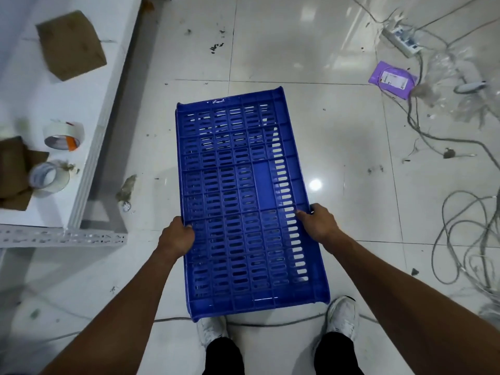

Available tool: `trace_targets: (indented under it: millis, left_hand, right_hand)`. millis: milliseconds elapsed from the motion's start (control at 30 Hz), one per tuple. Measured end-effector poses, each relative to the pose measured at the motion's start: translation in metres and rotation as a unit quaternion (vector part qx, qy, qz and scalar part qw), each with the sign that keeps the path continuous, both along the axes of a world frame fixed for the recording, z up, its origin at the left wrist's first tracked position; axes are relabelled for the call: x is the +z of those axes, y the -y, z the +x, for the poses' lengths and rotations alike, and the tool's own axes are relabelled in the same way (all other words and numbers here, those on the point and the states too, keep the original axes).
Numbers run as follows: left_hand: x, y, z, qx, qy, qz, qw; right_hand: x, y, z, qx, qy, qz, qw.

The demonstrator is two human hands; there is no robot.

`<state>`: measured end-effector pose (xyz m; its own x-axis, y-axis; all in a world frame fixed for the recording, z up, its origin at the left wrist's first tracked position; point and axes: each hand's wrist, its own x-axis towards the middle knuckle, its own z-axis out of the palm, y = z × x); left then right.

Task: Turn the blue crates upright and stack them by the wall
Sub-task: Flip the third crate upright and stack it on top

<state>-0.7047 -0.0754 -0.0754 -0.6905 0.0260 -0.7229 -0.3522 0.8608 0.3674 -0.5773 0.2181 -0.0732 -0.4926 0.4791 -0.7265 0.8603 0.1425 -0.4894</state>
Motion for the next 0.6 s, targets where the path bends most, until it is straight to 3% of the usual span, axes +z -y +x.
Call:
trace_targets:
  millis: [133, 433, 600]
  left_hand:
    - [-0.009, 0.005, -0.006, -0.036, 0.027, -0.002, 0.999]
    - [-0.003, -0.032, 0.015, -0.019, 0.049, 0.066, 0.996]
    - [0.010, -0.075, 0.033, -0.002, 0.063, 0.091, 0.994]
  right_hand:
    - [-0.007, -0.004, 0.002, -0.055, -0.021, -0.032, 0.998]
    - [-0.006, -0.040, 0.013, -0.132, -0.042, -0.048, 0.989]
    - [0.022, -0.074, 0.014, -0.074, -0.074, 0.050, 0.993]
